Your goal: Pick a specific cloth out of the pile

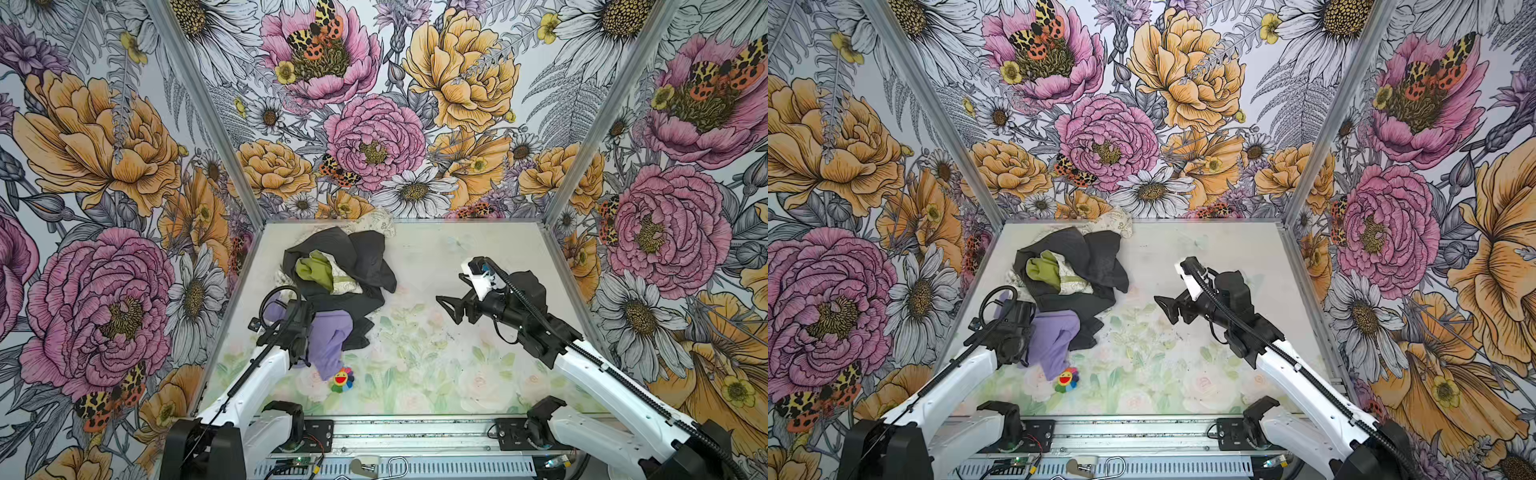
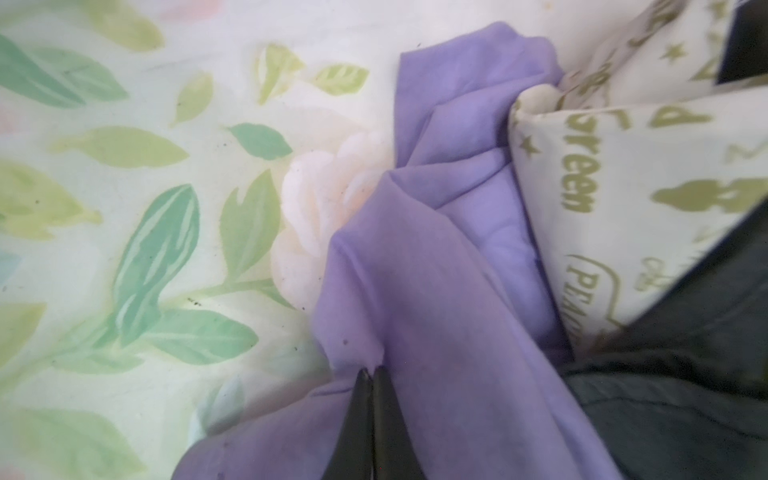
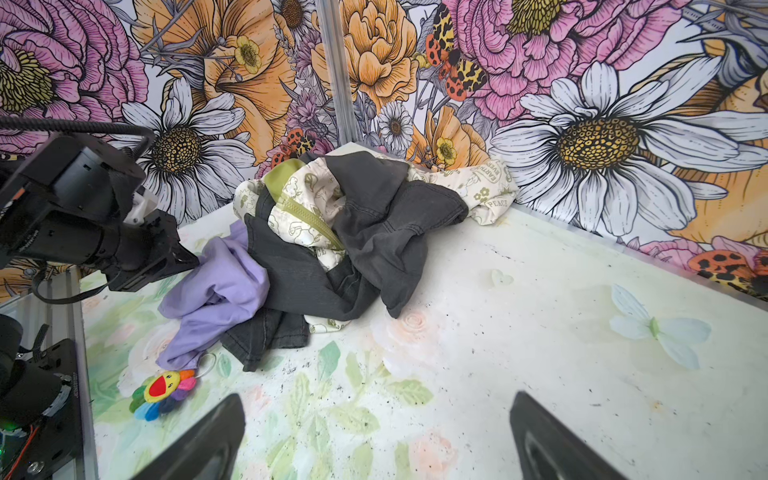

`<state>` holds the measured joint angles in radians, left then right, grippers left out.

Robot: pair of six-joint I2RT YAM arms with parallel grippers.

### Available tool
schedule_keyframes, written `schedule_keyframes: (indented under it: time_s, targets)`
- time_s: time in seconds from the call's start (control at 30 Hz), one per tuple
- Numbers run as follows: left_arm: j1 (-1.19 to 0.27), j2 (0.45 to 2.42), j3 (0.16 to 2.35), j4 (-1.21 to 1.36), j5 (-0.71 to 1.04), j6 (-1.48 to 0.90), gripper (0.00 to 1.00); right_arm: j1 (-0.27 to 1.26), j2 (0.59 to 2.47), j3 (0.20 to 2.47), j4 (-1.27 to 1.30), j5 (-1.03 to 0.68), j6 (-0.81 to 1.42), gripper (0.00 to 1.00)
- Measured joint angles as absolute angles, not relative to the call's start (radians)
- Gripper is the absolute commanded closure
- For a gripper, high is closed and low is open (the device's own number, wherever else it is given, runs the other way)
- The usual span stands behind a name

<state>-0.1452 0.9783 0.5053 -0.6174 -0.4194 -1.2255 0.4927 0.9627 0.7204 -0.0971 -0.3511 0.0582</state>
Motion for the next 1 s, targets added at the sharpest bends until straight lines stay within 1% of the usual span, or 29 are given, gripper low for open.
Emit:
schedule_keyframes:
  time_s: [0.2, 0.4, 0.57, 0.77, 1.0]
  targets:
    - [-0.145, 0.839, 0.553, -0.628, -0.428, -1.178, 1.0, 0.494, 0.963, 0.714, -0.097, -0.351, 0.058, 0.0]
    - [-0.145, 0.793, 0.667, -0.64, -0.431, -1.09, 1.0, 0.495, 0.963, 0.709, -0.097, -0.351, 0.058, 0.0]
    - [-0.146, 0.794, 0.787, -0.645, -0.435, -1.01, 1.0, 0.495, 0.963, 0.709, -0.097, -0.351, 0.058, 0.0]
    - [-0.157, 0.846, 0.947, -0.653, -0.441, -0.912, 1.0, 0.496, 0.962, 0.709, -0.097, -0.348, 0.058, 0.0]
    - [-0.252, 0.927, 1.092, -0.639, -0.472, -0.816, 1.0, 0.499, 0.952, 0.709, -0.097, -0.344, 0.058, 0.0]
